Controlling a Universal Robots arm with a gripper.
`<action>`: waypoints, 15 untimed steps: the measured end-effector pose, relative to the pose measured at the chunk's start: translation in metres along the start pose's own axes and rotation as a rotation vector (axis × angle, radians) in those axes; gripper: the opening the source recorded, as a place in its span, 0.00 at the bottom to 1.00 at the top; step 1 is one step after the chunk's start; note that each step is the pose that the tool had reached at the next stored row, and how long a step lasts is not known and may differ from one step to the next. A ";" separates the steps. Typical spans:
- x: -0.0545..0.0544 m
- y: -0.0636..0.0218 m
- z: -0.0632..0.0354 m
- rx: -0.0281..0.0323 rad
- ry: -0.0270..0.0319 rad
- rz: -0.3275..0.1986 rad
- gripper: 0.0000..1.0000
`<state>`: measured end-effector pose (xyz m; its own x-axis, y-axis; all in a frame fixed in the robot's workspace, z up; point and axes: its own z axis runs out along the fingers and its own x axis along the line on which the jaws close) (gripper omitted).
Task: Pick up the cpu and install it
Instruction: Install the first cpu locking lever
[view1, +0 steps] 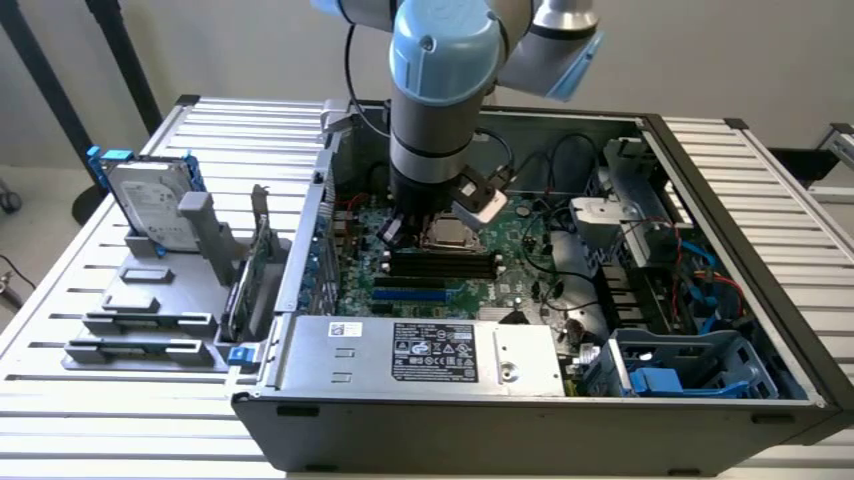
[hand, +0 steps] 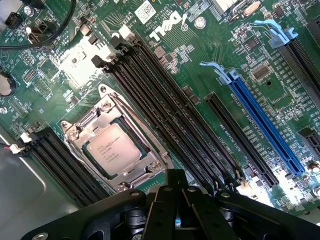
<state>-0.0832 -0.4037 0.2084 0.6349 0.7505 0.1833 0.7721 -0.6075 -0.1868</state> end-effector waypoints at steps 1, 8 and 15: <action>0.000 0.0001 0.0003 0.0000 -0.0001 0.000 0.11; 0.000 0.0003 0.0033 0.0000 0.0001 0.000 0.11; -0.001 -0.0001 0.0071 0.0000 -0.0002 0.000 0.11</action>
<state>-0.0839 -0.4022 0.2014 0.6349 0.7506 0.1832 0.7721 -0.6075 -0.1867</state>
